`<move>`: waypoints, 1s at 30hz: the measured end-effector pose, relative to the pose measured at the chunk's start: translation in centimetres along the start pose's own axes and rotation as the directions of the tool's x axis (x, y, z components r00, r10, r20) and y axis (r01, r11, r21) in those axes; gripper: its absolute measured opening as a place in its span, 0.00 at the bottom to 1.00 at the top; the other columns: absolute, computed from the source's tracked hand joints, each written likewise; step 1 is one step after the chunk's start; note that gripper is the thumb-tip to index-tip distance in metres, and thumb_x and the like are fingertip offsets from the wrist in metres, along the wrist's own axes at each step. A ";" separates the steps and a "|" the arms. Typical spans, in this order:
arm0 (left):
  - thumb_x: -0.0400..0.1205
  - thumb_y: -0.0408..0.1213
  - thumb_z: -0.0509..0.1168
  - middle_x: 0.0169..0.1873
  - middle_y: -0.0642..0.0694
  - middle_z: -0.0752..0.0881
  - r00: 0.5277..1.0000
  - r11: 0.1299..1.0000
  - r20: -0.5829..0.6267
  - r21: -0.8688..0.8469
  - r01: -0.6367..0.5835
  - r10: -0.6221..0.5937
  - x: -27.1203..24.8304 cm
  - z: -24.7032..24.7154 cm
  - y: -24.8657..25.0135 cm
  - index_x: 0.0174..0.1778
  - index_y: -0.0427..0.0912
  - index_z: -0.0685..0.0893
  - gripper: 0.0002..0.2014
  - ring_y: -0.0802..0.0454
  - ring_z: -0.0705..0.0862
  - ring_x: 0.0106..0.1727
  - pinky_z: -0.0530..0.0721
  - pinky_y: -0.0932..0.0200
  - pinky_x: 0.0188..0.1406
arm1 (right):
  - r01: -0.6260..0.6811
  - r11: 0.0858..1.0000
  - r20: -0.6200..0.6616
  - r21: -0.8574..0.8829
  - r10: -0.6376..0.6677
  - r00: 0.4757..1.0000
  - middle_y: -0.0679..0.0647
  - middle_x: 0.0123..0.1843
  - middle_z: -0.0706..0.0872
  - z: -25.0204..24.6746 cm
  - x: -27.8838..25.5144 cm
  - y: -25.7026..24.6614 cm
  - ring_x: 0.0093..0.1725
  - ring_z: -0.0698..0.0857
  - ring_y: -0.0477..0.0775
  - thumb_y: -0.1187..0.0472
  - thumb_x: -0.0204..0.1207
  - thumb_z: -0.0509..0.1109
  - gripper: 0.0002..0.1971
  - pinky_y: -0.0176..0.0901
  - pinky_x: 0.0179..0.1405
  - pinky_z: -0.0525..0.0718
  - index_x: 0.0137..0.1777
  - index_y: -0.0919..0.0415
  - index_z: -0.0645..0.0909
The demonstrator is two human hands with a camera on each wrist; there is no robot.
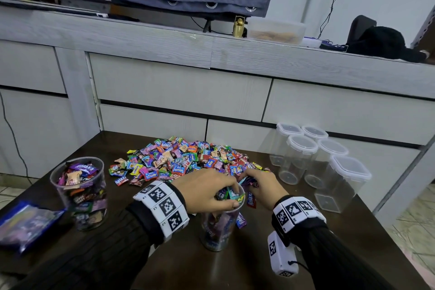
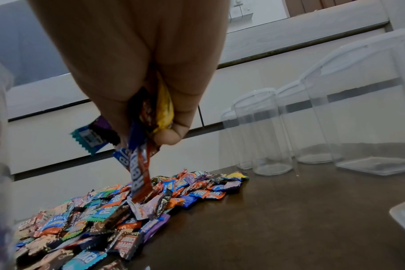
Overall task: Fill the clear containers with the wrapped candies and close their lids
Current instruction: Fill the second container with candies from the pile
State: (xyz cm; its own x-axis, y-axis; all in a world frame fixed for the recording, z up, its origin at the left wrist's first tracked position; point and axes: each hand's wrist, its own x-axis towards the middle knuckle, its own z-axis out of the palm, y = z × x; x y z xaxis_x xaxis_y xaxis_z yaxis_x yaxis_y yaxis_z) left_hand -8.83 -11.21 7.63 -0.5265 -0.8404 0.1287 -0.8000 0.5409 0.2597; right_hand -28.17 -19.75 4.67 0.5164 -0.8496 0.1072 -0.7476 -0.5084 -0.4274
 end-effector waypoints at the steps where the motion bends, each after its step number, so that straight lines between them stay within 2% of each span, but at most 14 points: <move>1: 0.84 0.54 0.62 0.57 0.52 0.86 1.000 1.000 -0.014 0.009 0.000 0.000 -0.1 0.1 0.0 0.62 0.51 0.82 0.16 0.56 0.80 0.59 0.78 0.52 0.60 | 0.003 1.000 -0.010 0.003 -0.003 1.000 0.53 0.55 0.88 -0.1 0.0 0.1 0.57 0.85 0.51 0.70 0.75 0.69 0.13 0.37 0.58 0.78 0.58 0.57 0.83; 3: 0.85 0.52 0.61 0.55 0.51 0.84 0.997 0.998 -0.064 0.060 -0.032 0.036 -0.2 0.3 0.0 0.59 0.49 0.85 0.15 0.56 0.75 0.59 0.73 0.53 0.62 | 0.008 1.000 -0.028 0.001 -0.008 1.000 0.53 0.55 0.89 -0.2 0.1 0.2 0.57 0.85 0.51 0.70 0.75 0.70 0.13 0.34 0.56 0.77 0.57 0.57 0.83; 6: 0.85 0.51 0.61 0.64 0.55 0.79 0.990 0.993 -0.132 0.112 -0.034 0.049 -0.2 0.7 -0.2 0.54 0.49 0.88 0.13 0.56 0.69 0.68 0.66 0.55 0.67 | 0.006 1.000 -0.038 -0.004 -0.007 0.999 0.52 0.54 0.89 -0.3 0.0 0.4 0.57 0.85 0.51 0.68 0.75 0.71 0.12 0.33 0.54 0.75 0.57 0.56 0.83; 8: 0.83 0.53 0.63 0.67 0.58 0.75 0.984 0.999 -0.176 0.043 0.009 -0.002 -0.2 1.0 -0.3 0.56 0.53 0.86 0.13 0.59 0.67 0.70 0.64 0.55 0.70 | 0.010 1.000 -0.041 -0.004 -0.010 0.999 0.52 0.54 0.89 -0.3 0.0 0.5 0.56 0.85 0.51 0.69 0.75 0.71 0.12 0.31 0.52 0.74 0.57 0.56 0.83; 9: 0.82 0.55 0.65 0.68 0.59 0.74 0.983 0.998 -0.175 -0.050 0.042 -0.050 -0.3 1.2 -0.4 0.60 0.54 0.84 0.15 0.61 0.67 0.70 0.65 0.55 0.71 | 0.014 1.000 -0.048 0.000 -0.014 0.999 0.52 0.54 0.89 -0.4 0.0 0.5 0.56 0.85 0.50 0.69 0.75 0.71 0.12 0.29 0.50 0.72 0.56 0.56 0.83; 12: 0.68 0.66 0.73 0.70 0.65 0.68 0.980 0.925 -0.055 -0.345 0.160 -0.190 -0.5 1.8 -0.9 0.75 0.62 0.67 0.41 0.68 0.68 0.68 0.68 0.61 0.67 | 0.008 1.000 -0.058 0.029 -0.006 0.998 0.51 0.54 0.89 -0.8 -0.1 0.6 0.55 0.85 0.49 0.67 0.75 0.71 0.12 0.27 0.48 0.71 0.57 0.55 0.83; 13: 0.63 0.68 0.75 0.71 0.65 0.66 0.978 0.912 -0.012 -0.364 0.192 -0.210 -0.7 2.1 -1.2 0.78 0.64 0.61 0.48 0.68 0.67 0.68 0.68 0.62 0.68 | 0.006 0.999 -0.053 0.031 -0.005 0.999 0.51 0.55 0.88 -0.8 -0.1 0.6 0.56 0.85 0.48 0.66 0.76 0.71 0.12 0.27 0.49 0.71 0.57 0.55 0.83; 15: 0.57 0.67 0.78 0.75 0.61 0.66 0.971 0.912 0.027 -0.338 0.231 -0.236 -0.8 2.7 -1.7 0.80 0.64 0.57 0.56 0.65 0.67 0.71 0.68 0.59 0.73 | 0.015 1.000 -0.032 0.025 -0.015 0.999 0.50 0.56 0.88 -0.9 -0.1 0.7 0.56 0.84 0.47 0.65 0.76 0.72 0.11 0.24 0.48 0.70 0.58 0.55 0.83; 18: 0.58 0.65 0.79 0.78 0.58 0.67 0.970 0.909 0.014 -0.346 0.231 -0.242 -0.7 3.3 -2.0 0.79 0.64 0.55 0.56 0.59 0.68 0.76 0.69 0.51 0.78 | 0.022 1.000 0.015 0.012 -0.022 1.000 0.51 0.56 0.88 -0.5 -0.2 0.7 0.58 0.85 0.49 0.67 0.75 0.72 0.12 0.26 0.52 0.73 0.58 0.56 0.83; 21: 0.58 0.62 0.82 0.81 0.57 0.63 0.965 0.881 -0.021 -0.414 0.229 -0.261 -0.9 3.7 -2.3 0.80 0.66 0.52 0.59 0.58 0.65 0.79 0.66 0.51 0.80 | 0.007 1.000 0.037 -0.022 -0.006 0.999 0.52 0.58 0.87 -0.1 -0.1 0.7 0.60 0.84 0.51 0.68 0.76 0.70 0.14 0.37 0.60 0.78 0.59 0.55 0.83; 23: 0.57 0.60 0.83 0.80 0.58 0.64 0.956 0.844 -0.044 -0.483 0.232 -0.289 -1.1 4.1 -2.5 0.80 0.66 0.52 0.60 0.59 0.65 0.79 0.66 0.50 0.81 | 0.009 0.999 0.037 -0.032 -0.007 0.999 0.53 0.59 0.87 0.1 0.0 0.6 0.61 0.83 0.52 0.69 0.76 0.69 0.15 0.41 0.63 0.78 0.59 0.55 0.83; 26: 0.55 0.58 0.84 0.72 0.61 0.75 0.947 0.798 -0.049 -0.553 0.240 -0.319 -1.3 4.6 -2.6 0.79 0.69 0.53 0.60 0.58 0.73 0.75 0.72 0.46 0.77 | 0.040 0.999 -0.021 -0.013 -0.041 0.999 0.53 0.56 0.88 -0.3 0.0 0.2 0.57 0.84 0.51 0.68 0.76 0.69 0.13 0.37 0.57 0.78 0.58 0.55 0.83; 28: 0.55 0.58 0.84 0.66 0.65 0.77 0.946 0.796 -0.047 -0.555 0.242 -0.320 -1.3 4.7 -2.7 0.79 0.69 0.53 0.61 0.58 0.75 0.74 0.73 0.47 0.76 | 0.087 0.996 -0.109 0.029 -0.083 0.991 0.52 0.52 0.88 -1.1 0.0 -0.3 0.51 0.84 0.48 0.67 0.76 0.71 0.11 0.36 0.52 0.78 0.56 0.55 0.84; 30: 0.55 0.58 0.84 0.66 0.63 0.76 0.945 0.797 -0.047 -0.552 0.246 -0.325 -1.2 4.6 -2.7 0.78 0.70 0.52 0.61 0.58 0.74 0.74 0.72 0.49 0.77 | 0.146 0.984 -0.208 0.099 -0.123 0.970 0.50 0.49 0.88 -2.0 0.2 -1.1 0.49 0.84 0.47 0.67 0.75 0.72 0.10 0.27 0.46 0.76 0.54 0.55 0.85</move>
State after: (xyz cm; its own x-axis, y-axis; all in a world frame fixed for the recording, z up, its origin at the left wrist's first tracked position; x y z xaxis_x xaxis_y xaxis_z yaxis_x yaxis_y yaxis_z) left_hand -7.33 -11.50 2.34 -0.2240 -0.9711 0.0821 -0.6081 0.2051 0.7669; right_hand -28.07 -19.69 6.99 0.5064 -0.7910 0.3434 -0.6190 -0.6107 -0.4938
